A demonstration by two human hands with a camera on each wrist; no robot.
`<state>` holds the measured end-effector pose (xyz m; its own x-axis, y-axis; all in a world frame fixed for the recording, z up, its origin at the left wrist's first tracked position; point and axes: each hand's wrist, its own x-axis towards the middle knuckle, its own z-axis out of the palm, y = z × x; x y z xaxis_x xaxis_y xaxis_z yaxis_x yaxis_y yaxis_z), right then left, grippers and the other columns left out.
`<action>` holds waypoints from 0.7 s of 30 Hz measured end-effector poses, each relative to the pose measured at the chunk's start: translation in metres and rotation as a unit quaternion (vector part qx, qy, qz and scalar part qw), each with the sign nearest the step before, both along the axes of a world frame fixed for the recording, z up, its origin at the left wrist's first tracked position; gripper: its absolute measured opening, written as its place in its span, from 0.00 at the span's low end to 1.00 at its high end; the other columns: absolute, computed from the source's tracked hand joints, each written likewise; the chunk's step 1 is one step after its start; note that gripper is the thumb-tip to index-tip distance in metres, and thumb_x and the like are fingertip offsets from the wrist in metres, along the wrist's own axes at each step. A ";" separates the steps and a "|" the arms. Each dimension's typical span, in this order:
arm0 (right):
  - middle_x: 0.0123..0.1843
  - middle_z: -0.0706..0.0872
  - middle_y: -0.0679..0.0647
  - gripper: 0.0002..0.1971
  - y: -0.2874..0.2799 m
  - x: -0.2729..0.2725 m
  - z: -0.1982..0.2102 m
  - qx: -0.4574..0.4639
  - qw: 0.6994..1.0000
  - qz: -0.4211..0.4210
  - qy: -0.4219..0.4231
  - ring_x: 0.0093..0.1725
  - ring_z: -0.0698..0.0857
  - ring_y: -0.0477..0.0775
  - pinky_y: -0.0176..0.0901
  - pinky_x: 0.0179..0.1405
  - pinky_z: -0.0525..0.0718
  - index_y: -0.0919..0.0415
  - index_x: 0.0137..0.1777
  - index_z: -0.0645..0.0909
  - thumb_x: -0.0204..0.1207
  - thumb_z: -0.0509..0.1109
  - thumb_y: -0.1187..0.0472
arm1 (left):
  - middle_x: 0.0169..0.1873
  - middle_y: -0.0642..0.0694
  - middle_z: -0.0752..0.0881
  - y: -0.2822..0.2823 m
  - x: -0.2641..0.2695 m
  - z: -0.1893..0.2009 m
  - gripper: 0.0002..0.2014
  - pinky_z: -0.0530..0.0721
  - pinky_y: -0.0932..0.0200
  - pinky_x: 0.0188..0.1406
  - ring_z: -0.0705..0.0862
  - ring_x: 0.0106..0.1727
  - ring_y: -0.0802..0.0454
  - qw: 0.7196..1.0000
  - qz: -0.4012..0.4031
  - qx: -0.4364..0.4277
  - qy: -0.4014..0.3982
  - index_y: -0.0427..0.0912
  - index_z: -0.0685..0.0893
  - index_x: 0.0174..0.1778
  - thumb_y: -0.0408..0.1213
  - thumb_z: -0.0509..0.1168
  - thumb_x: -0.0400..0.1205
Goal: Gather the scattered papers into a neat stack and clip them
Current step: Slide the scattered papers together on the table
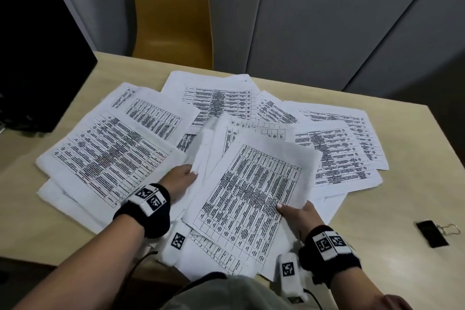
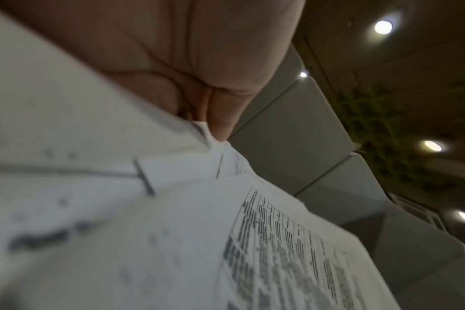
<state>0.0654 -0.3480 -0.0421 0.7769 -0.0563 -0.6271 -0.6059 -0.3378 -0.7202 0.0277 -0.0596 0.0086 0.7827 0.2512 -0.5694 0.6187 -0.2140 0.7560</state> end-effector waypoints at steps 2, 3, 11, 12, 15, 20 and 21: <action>0.45 0.87 0.62 0.21 0.000 -0.002 0.000 0.017 1.000 -0.012 0.002 0.46 0.85 0.62 0.55 0.54 0.83 0.70 0.60 0.77 0.69 0.76 0.62 | 0.63 0.39 0.83 0.006 -0.004 0.003 0.15 0.77 0.53 0.59 0.80 0.59 0.44 0.994 0.088 0.019 -0.063 0.40 0.78 0.65 0.33 0.61 0.82; 0.47 0.87 0.64 0.20 0.001 -0.003 0.002 0.025 1.000 -0.017 0.007 0.49 0.85 0.64 0.57 0.57 0.82 0.69 0.61 0.77 0.70 0.75 0.64 | 0.65 0.38 0.81 0.015 -0.006 0.004 0.19 0.77 0.51 0.60 0.79 0.62 0.42 0.984 0.140 0.082 -0.079 0.44 0.76 0.68 0.34 0.64 0.80; 0.39 0.84 0.61 0.19 -0.002 0.000 0.002 0.065 0.997 -0.030 0.005 0.35 0.82 0.57 0.39 0.30 0.77 0.76 0.62 0.75 0.72 0.71 0.70 | 0.81 0.42 0.31 0.054 -0.046 -0.034 0.39 0.41 0.30 0.77 0.32 0.80 0.31 0.923 -0.040 0.327 0.197 0.55 0.37 0.81 0.62 0.50 0.80; 0.40 0.85 0.61 0.19 -0.001 0.000 0.003 0.070 0.997 -0.025 0.002 0.36 0.82 0.57 0.39 0.31 0.78 0.75 0.62 0.75 0.72 0.72 0.69 | 0.81 0.44 0.30 0.046 -0.049 -0.036 0.39 0.40 0.31 0.77 0.31 0.81 0.33 0.920 -0.089 0.336 0.179 0.57 0.36 0.81 0.62 0.50 0.81; 0.46 0.86 0.64 0.19 -0.005 0.001 0.000 0.080 0.997 -0.023 0.007 0.40 0.83 0.58 0.41 0.36 0.79 0.72 0.60 0.75 0.72 0.73 0.66 | 0.80 0.52 0.29 0.028 -0.054 -0.033 0.39 0.34 0.31 0.75 0.29 0.80 0.37 0.915 -0.198 0.332 0.112 0.62 0.37 0.79 0.58 0.57 0.80; 0.10 0.76 0.45 0.14 -0.007 0.000 0.001 0.095 0.994 -0.058 0.015 0.10 0.73 0.37 0.25 0.10 0.67 0.58 0.33 0.69 0.73 0.71 0.68 | 0.83 0.45 0.48 0.040 -0.047 -0.027 0.42 0.49 0.33 0.79 0.45 0.83 0.36 0.926 -0.077 0.370 0.012 0.60 0.57 0.80 0.50 0.72 0.72; 0.07 0.72 0.44 0.17 -0.007 -0.001 0.003 0.095 0.993 -0.068 0.010 0.07 0.70 0.37 0.24 0.07 0.64 0.57 0.31 0.67 0.74 0.71 0.69 | 0.83 0.42 0.51 0.044 -0.044 -0.024 0.45 0.54 0.33 0.78 0.48 0.82 0.35 0.926 -0.009 0.377 0.028 0.56 0.56 0.80 0.49 0.74 0.70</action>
